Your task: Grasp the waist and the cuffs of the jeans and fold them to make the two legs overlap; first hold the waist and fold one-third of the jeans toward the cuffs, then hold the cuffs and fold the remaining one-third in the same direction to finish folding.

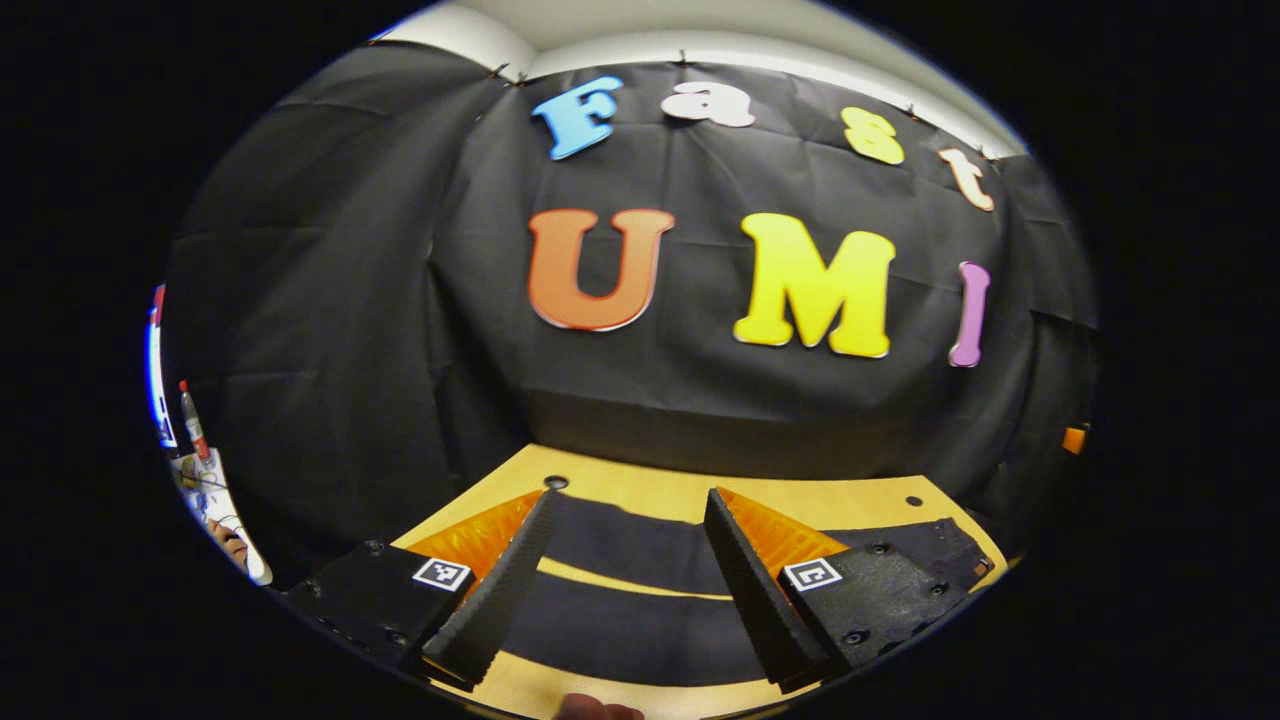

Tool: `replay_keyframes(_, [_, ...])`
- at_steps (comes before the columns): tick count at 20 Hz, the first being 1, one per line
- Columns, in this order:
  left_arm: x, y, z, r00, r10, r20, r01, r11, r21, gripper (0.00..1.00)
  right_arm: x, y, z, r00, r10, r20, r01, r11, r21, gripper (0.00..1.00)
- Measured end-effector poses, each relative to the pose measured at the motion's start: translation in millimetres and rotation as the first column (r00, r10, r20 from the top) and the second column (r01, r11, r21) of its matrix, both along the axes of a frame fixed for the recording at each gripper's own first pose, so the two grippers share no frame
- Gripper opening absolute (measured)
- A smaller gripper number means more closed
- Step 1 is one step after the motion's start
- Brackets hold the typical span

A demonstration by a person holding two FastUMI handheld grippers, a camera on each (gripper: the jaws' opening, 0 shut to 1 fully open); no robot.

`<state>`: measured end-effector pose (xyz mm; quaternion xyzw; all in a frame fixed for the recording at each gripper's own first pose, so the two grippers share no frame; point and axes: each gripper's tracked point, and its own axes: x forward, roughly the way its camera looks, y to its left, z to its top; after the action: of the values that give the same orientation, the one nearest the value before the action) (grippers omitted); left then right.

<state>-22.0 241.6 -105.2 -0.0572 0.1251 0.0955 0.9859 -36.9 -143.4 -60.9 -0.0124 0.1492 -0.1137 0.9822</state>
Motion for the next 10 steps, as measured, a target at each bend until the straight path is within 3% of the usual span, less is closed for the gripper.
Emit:
replay_keyframes(3, [-15, 53, -40, 0.988, 0.1, -0.114, -0.113, 0.986, -0.12, 0.98, -1, -34, -29, 0.995, -0.037, -0.096, 0.041, 0.998, 0.038, 0.96])
replay_keyframes(5, [-28, 78, -71, 0.965, 0.149, -0.215, -0.197, 0.954, -0.226, 0.98, -2, -48, -57, 0.984, -0.048, -0.173, 0.07, 0.99, 0.119, 0.96])
replay_keyframes(6, [-34, 90, -88, 0.946, 0.177, -0.271, -0.253, 0.927, -0.276, 0.99, 0, -53, -74, 0.974, -0.051, -0.222, 0.09, 0.982, 0.168, 0.96])
replay_keyframes(8, [-42, 103, -124, 0.9, 0.213, -0.38, -0.366, 0.842, -0.395, 0.99, -5, -59, -118, 0.934, -0.06, -0.353, 0.157, 0.955, 0.252, 0.94])
replay_keyframes(10, [-51, 118, -152, 0.849, 0.231, -0.474, -0.471, 0.736, -0.486, 0.99, -13, -69, -155, 0.885, -0.071, -0.46, 0.228, 0.928, 0.296, 0.96])
